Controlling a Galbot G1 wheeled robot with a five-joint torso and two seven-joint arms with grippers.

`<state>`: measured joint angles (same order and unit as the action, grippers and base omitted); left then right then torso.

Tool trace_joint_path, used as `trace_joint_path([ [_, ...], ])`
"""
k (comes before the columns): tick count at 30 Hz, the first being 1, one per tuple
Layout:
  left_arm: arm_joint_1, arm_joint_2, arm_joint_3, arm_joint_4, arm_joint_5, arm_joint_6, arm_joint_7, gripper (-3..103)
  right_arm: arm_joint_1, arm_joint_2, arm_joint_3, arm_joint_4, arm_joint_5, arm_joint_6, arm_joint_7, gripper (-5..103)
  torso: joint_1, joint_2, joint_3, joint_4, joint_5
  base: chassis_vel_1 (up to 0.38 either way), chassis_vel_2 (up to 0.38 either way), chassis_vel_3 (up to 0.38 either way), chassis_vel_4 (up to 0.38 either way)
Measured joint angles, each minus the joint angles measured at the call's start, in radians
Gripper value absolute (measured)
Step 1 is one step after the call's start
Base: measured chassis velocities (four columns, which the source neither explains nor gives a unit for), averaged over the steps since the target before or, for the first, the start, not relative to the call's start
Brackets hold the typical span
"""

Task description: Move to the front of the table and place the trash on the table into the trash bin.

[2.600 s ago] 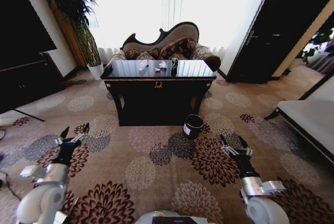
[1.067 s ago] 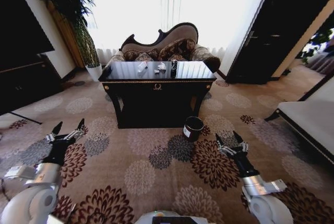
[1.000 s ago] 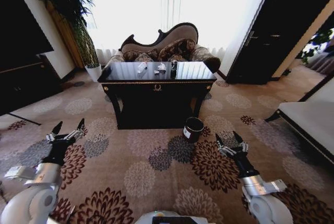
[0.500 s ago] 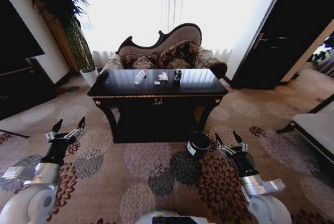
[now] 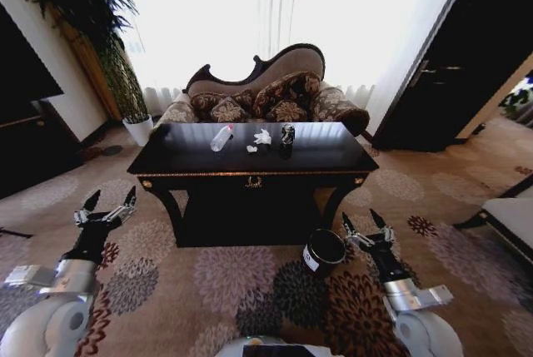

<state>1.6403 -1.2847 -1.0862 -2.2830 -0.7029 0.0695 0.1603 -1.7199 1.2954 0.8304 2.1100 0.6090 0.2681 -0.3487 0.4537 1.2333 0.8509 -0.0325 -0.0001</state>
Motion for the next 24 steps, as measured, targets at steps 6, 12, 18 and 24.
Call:
trace_joint_path([
  [6,0.001,-0.001,-0.001,-0.010,-0.001,0.000,0.001,100,0.001,0.005,-0.013,0.011,0.001,0.001,0.011,100,0.001,-0.001,0.000,0.0000,0.0000,-0.210,0.200,0.207,-0.230],
  [12,0.004,-0.002,-0.008,-0.020,-0.002,0.000,0.002,100,0.002,0.005,-0.018,0.018,0.004,0.006,0.013,100,0.001,-0.001,0.000,0.0000,-0.0002,-0.055,0.065,0.053,-0.059],
  [18,0.004,-0.001,-0.012,-0.020,-0.003,-0.001,0.002,100,0.001,0.007,-0.022,0.023,0.004,0.006,0.017,100,-0.001,0.000,0.000,-0.0001,-0.0001,0.018,-0.031,-0.026,0.027],
  [24,0.003,-0.003,-0.011,-0.016,-0.001,-0.001,0.002,100,0.000,0.010,-0.023,0.026,-0.015,0.000,0.023,100,0.000,0.000,0.000,0.0000,-0.0001,0.007,-0.011,-0.007,0.010],
])
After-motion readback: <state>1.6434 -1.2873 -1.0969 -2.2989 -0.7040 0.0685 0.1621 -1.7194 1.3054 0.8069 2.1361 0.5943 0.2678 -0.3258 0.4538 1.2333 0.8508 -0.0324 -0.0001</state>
